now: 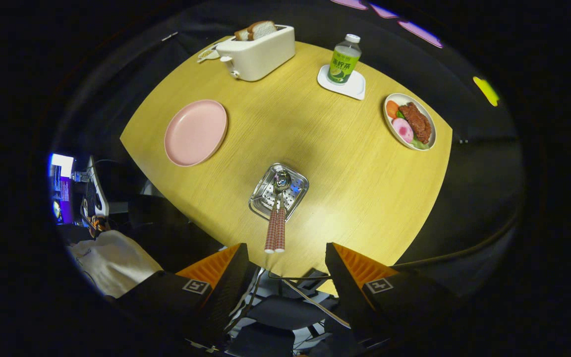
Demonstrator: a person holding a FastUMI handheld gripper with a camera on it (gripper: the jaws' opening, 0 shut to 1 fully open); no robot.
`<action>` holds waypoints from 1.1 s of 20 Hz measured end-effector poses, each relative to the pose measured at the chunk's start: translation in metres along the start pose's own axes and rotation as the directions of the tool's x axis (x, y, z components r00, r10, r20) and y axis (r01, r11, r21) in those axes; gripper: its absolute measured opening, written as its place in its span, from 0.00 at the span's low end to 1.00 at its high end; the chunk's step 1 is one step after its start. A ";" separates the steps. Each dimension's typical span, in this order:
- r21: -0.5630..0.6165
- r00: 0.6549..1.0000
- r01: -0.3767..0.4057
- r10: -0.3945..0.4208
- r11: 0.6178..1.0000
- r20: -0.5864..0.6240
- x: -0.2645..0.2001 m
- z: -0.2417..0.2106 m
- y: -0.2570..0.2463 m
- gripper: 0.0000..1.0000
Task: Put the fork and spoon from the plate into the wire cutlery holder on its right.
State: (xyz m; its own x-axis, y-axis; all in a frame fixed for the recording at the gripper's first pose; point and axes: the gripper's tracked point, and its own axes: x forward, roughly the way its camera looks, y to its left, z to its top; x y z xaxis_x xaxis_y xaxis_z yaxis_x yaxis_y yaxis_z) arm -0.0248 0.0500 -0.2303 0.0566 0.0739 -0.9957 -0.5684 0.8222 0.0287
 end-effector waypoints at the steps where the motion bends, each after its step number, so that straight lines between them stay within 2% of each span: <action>1: 0.023 0.999 0.007 -0.007 1.000 0.032 -0.008 -0.005 0.000 0.97; 6: 0.126 0.977 0.018 -0.044 0.992 0.207 -0.043 -0.015 0.020 0.97; 11: 0.197 0.914 0.013 -0.091 0.980 0.396 -0.062 -0.017 0.052 1.00; 14: 0.259 0.848 -0.025 -0.117 0.966 0.517 -0.078 -0.004 0.076 1.00; 18: 0.346 0.751 -0.014 -0.219 0.938 0.623 -0.095 0.004 0.083 1.00; 22: 0.407 0.616 0.021 -0.332 0.913 0.714 -0.126 0.034 0.078 1.00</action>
State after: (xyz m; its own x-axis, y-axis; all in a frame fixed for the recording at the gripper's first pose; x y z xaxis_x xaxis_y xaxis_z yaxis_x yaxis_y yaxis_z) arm -0.0487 0.1241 -0.1000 0.8101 0.1754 -0.5594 -0.1842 0.9820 0.0411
